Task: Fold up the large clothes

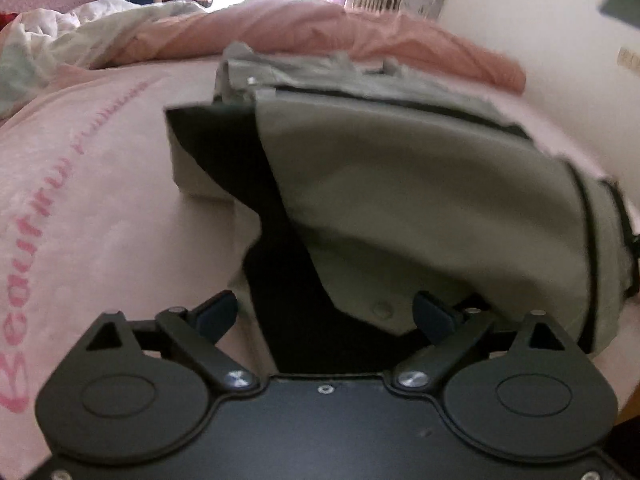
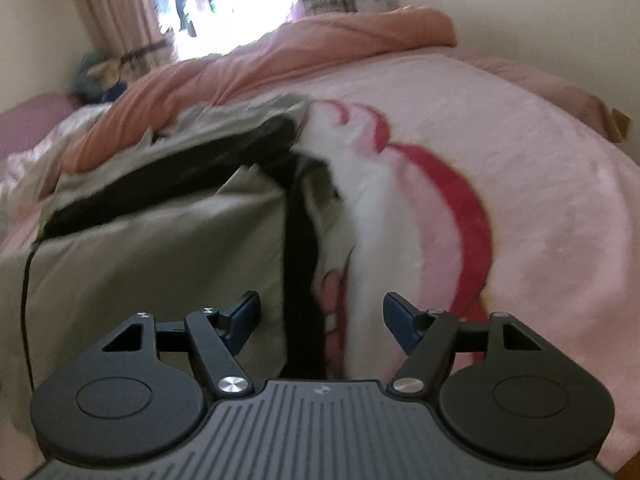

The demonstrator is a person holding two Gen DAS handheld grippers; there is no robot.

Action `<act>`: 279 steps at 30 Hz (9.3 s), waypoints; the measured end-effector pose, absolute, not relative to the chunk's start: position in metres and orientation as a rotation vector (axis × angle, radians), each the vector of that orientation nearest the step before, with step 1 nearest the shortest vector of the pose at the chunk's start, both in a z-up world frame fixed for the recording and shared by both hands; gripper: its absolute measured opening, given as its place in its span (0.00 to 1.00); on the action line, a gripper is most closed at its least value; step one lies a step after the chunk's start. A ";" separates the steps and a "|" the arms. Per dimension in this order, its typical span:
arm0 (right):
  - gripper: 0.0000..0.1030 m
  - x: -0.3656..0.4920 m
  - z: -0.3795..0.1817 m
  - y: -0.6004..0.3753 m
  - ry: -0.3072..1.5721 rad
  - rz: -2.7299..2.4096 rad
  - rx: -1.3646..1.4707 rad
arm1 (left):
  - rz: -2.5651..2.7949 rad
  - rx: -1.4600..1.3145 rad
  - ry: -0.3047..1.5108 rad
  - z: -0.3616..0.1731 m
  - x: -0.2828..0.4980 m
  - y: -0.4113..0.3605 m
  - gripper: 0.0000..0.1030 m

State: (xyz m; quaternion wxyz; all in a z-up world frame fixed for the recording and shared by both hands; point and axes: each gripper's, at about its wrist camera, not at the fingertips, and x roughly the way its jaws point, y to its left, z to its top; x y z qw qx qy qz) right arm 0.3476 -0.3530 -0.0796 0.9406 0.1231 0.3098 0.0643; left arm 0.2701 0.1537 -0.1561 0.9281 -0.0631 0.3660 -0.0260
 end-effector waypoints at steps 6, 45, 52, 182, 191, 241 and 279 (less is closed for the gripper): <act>0.87 0.340 -0.085 -0.339 0.691 0.176 0.205 | 0.025 -0.128 0.736 -0.151 0.265 0.164 0.16; 0.55 0.334 -0.084 -0.316 0.699 0.041 0.101 | 0.213 -0.121 0.774 -0.157 0.254 0.171 0.37; 0.08 0.321 -0.075 -0.310 0.646 0.072 0.073 | 0.191 -0.208 0.761 -0.146 0.247 0.178 0.08; 0.40 0.571 -0.024 -0.235 0.630 0.142 0.229 | 0.266 -0.281 0.628 -0.154 0.652 0.257 1.00; 0.51 0.514 0.002 -0.134 0.498 0.186 0.100 | 0.364 0.002 0.552 -0.110 0.632 0.198 1.00; 0.28 0.484 -0.045 -0.107 0.523 0.382 -0.068 | 0.090 -0.136 0.567 -0.127 0.493 0.098 1.00; 0.67 0.463 -0.030 -0.168 0.513 0.289 0.071 | 0.152 0.042 0.505 -0.135 0.467 0.076 1.00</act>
